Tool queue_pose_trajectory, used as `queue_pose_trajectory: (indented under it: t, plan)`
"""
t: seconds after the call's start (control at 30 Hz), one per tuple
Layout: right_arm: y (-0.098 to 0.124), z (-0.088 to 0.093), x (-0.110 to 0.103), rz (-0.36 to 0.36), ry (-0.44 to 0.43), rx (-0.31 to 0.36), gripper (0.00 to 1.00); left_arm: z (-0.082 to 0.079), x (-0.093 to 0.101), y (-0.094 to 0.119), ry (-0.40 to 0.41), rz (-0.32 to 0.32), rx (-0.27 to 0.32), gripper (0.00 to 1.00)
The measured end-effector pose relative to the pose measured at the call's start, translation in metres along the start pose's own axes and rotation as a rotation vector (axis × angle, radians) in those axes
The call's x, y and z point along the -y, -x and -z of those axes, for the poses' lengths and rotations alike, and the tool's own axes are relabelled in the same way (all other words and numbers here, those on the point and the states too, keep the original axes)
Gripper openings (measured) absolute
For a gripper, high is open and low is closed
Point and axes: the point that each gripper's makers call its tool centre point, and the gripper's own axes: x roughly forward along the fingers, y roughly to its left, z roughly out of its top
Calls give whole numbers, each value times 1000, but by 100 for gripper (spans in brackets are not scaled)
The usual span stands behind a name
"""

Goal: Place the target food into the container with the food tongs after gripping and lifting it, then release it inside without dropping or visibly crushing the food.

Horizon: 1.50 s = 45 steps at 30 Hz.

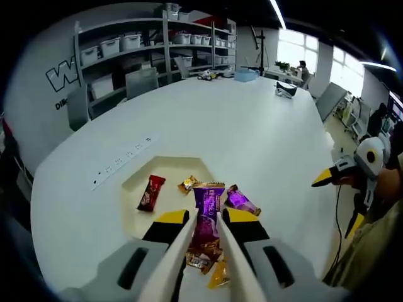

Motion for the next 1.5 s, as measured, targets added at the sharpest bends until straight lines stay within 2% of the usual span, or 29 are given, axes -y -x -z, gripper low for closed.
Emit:
queue_pose_trajectory:
  t: [0.57, 1.07, 1.5]
  plan:
    - [1, 2, 3, 8, -5, -3, 80, -9, -37, -16, 35, -49, -15, 20]
    - [3, 4, 3, 12, -6, -10, 80, -11, -49, -31, 55, -55, -35, 20]
    - [2, 2, 3, 9, -3, -6, 80, -1, -54, -25, 58, -68, -52, 21]
